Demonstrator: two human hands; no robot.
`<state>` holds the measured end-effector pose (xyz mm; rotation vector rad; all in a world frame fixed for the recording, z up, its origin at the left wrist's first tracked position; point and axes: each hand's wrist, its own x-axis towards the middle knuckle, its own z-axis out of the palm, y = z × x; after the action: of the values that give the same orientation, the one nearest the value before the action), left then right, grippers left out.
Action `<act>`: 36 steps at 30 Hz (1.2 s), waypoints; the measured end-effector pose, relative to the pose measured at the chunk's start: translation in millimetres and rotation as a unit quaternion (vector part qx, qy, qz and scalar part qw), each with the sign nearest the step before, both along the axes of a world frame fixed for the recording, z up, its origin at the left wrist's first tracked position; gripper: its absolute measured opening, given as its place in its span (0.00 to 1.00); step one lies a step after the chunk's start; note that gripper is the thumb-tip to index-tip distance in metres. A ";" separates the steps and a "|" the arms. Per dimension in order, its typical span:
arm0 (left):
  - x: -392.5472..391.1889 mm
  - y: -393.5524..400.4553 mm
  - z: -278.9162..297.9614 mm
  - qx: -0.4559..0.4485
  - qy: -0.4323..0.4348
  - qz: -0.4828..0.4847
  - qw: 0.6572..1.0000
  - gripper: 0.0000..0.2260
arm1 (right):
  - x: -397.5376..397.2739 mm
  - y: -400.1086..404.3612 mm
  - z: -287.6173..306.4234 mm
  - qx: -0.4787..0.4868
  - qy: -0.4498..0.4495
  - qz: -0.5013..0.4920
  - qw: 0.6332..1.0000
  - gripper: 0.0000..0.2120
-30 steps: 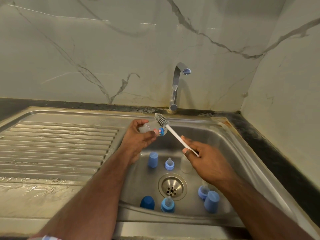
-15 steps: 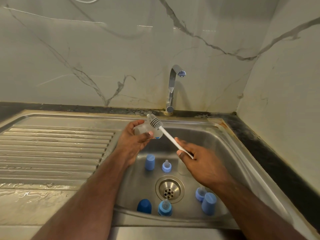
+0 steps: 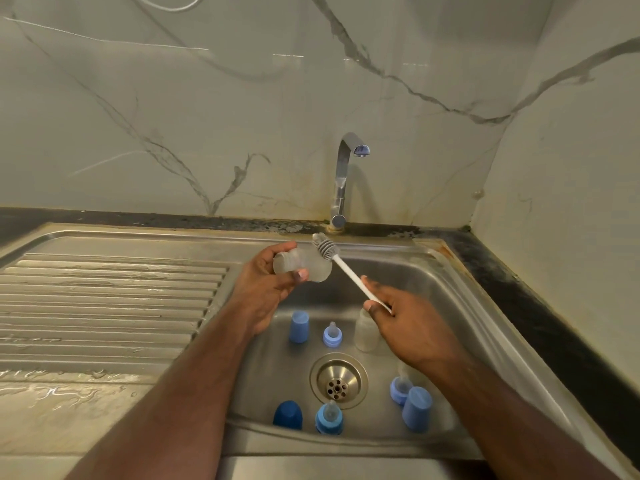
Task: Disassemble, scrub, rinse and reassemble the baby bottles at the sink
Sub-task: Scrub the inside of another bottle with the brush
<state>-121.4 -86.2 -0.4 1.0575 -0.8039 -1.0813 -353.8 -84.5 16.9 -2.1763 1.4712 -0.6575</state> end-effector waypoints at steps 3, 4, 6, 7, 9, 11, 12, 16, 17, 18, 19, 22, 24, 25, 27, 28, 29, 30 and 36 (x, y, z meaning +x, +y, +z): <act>0.3 0.1 -0.7 0.010 -0.013 0.005 1.000 0.22 | 1.3 9.0 -1.9 0.013 -0.018 0.026 0.999 0.22; 0.0 0.6 -0.5 0.010 -0.008 0.004 1.000 0.22 | 2.3 13.4 -2.0 0.018 -0.020 0.041 0.999 0.21; -1.4 3.1 1.8 0.006 0.004 -0.008 1.000 0.22 | 2.9 11.7 -1.5 0.012 -0.008 0.044 0.999 0.21; -2.4 4.3 3.2 0.004 0.005 -0.015 1.000 0.22 | 1.7 6.5 -1.4 0.004 -0.001 0.030 1.000 0.22; -3.4 5.8 3.4 -0.001 0.005 -0.029 1.000 0.23 | -1.4 -0.8 -0.5 0.004 0.009 0.001 1.000 0.23; -2.6 5.5 3.0 0.001 0.012 -0.037 0.999 0.23 | -2.2 0.4 -2.0 0.008 0.000 -0.001 1.000 0.24; -2.0 5.0 2.7 0.003 0.016 -0.037 0.999 0.23 | -1.7 3.7 -3.5 0.011 -0.014 0.011 1.000 0.23; -2.0 4.6 1.3 -0.003 0.018 -0.040 0.999 0.23 | 0.7 7.0 -3.5 0.011 -0.012 0.032 0.999 0.22; -2.4 4.6 1.3 -0.002 0.012 -0.043 0.999 0.23 | -0.4 2.5 -2.8 0.005 -0.004 0.017 1.000 0.23; -2.4 4.5 0.6 -0.002 0.007 -0.045 0.999 0.23 | -2.3 -0.6 -2.2 0.003 0.001 0.004 1.000 0.23; -2.2 4.2 0.2 -0.003 0.006 -0.047 0.999 0.24 | -3.9 -2.2 -1.9 0.003 0.004 -0.004 1.000 0.23; -1.1 4.1 1.1 -0.002 0.027 -0.047 0.999 0.23 | -5.8 0.3 -3.0 0.010 -0.015 0.008 1.000 0.23; -0.4 4.0 1.2 0.001 0.048 -0.046 0.998 0.22 | -4.2 2.8 -3.9 0.009 -0.016 0.018 1.000 0.23; -0.2 3.7 1.4 0.004 0.056 -0.042 0.998 0.21 | -3.5 2.9 -4.8 0.007 -0.012 0.020 1.000 0.23; -0.2 2.9 1.9 0.011 0.061 -0.022 0.998 0.16 | -2.5 2.2 -5.6 0.010 -0.004 0.025 1.000 0.23; -0.2 1.8 1.8 0.016 0.054 -0.007 0.998 0.15 | -2.6 2.5 -5.2 0.010 0.000 0.027 1.000 0.23; -0.4 1.1 1.7 0.021 0.046 0.007 0.999 0.15 | -2.3 3.2 -4.9 0.008 0.002 0.029 1.000 0.22; -0.5 0.2 1.7 0.027 0.041 0.017 0.999 0.17 | -1.7 5.0 -4.2 0.006 0.001 0.033 0.999 0.22; -1.4 1.6 2.9 0.028 0.019 0.008 0.999 0.20 | 4.5 8.0 0.2 -0.006 0.027 0.040 0.999 0.20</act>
<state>-122.8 -84.7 2.5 1.0851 -0.7369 -1.1129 -349.3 -76.5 17.1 -2.2652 1.4031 -0.5860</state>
